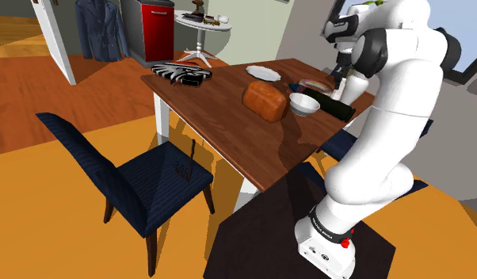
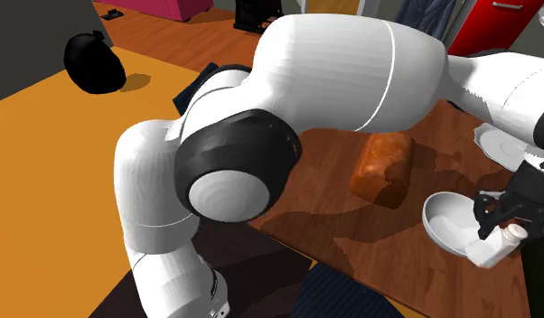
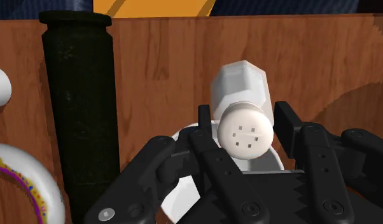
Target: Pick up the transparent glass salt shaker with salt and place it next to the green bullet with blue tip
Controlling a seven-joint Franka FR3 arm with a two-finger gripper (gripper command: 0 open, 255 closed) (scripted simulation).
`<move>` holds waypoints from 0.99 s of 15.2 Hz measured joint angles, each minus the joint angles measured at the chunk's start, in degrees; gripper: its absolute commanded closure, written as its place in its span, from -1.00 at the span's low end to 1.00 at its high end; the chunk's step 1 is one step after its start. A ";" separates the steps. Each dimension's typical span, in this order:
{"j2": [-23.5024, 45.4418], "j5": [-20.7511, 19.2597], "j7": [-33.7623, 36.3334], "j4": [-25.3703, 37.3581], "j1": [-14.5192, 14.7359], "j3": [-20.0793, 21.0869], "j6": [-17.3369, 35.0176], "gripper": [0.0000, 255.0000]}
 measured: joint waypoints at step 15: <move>12.78 5.95 -5.82 9.80 -7.62 0.43 3.10 1.00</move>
